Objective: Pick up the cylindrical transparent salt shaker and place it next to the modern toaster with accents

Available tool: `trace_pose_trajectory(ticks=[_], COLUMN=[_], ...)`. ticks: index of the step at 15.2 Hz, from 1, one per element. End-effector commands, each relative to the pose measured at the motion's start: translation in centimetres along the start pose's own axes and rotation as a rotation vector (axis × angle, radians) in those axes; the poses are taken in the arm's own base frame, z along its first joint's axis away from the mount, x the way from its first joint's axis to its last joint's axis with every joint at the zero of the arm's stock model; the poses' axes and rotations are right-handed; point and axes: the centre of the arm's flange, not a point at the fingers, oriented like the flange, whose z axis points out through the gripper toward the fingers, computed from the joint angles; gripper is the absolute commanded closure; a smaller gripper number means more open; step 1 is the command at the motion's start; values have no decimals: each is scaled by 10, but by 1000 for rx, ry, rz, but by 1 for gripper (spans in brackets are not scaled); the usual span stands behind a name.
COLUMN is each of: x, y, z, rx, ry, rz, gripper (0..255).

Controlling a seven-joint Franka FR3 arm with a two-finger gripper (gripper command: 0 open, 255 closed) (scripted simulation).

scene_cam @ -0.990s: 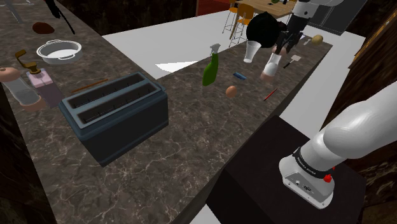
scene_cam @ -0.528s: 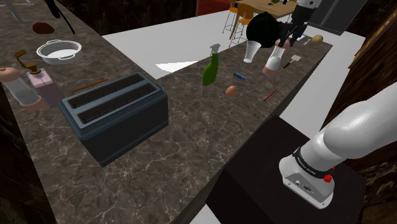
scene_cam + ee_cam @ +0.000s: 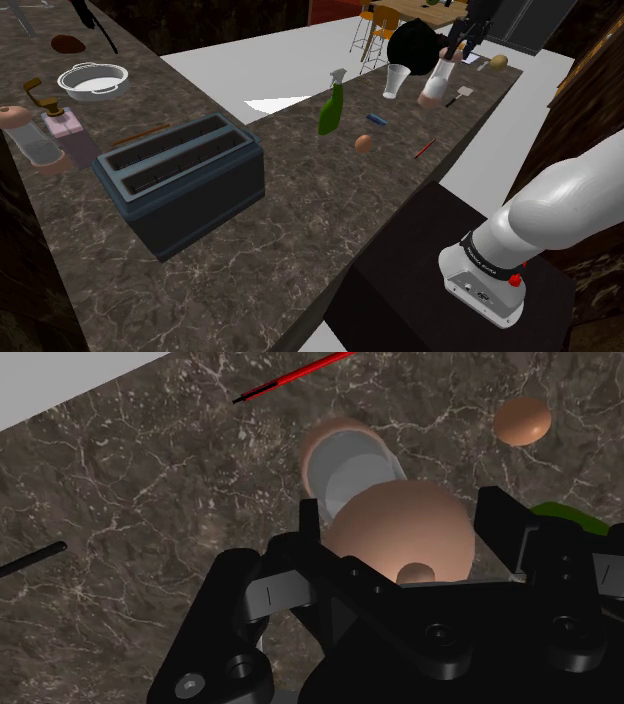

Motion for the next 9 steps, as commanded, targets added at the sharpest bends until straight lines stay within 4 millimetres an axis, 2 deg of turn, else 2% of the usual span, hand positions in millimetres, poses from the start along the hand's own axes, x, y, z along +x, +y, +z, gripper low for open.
trace_pose_trajectory(ticks=[1,9], x=[-1,-3], y=[-1,-4], z=[-11,-53], rx=[0,0], ry=[0,0], rz=[0,0], gripper=[255,255])
